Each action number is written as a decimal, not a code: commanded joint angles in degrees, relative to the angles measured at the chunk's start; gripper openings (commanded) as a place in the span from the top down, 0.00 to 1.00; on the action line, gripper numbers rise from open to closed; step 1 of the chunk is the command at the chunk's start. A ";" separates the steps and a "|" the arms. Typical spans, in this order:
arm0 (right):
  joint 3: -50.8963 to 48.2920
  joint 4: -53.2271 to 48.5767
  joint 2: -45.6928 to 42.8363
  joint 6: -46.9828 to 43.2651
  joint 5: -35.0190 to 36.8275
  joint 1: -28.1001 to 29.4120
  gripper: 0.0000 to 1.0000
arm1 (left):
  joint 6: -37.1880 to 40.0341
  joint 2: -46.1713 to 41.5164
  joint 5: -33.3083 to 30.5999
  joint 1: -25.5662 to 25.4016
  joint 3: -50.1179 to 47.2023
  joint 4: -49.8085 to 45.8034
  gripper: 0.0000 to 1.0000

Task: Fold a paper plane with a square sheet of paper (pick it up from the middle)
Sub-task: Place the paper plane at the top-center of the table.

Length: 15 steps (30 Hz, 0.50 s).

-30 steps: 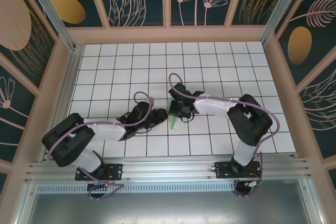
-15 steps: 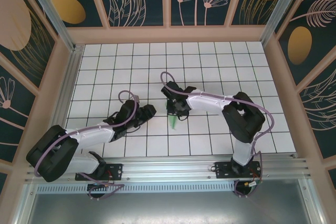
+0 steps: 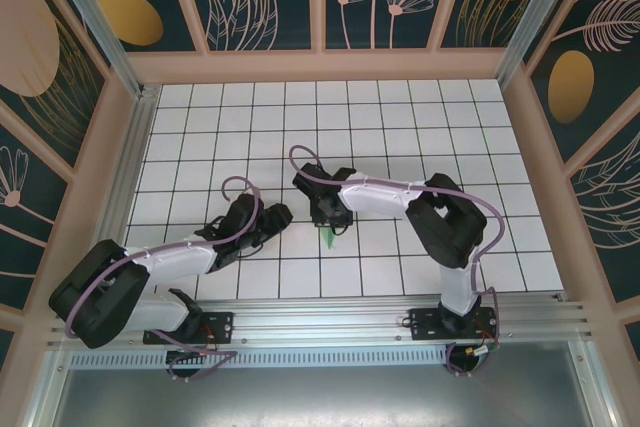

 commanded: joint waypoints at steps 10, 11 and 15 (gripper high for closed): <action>2.28 -4.18 4.57 1.90 3.43 1.02 0.70 | 1.53 -0.72 -1.30 0.52 -0.80 -2.07 0.44; 2.15 -4.24 4.85 2.02 3.43 1.03 0.71 | 1.53 -0.71 -1.28 0.60 -0.81 -2.08 0.44; 2.09 -4.23 5.21 2.43 3.52 1.15 0.75 | 1.57 -0.89 -1.39 0.53 -0.88 -2.30 0.43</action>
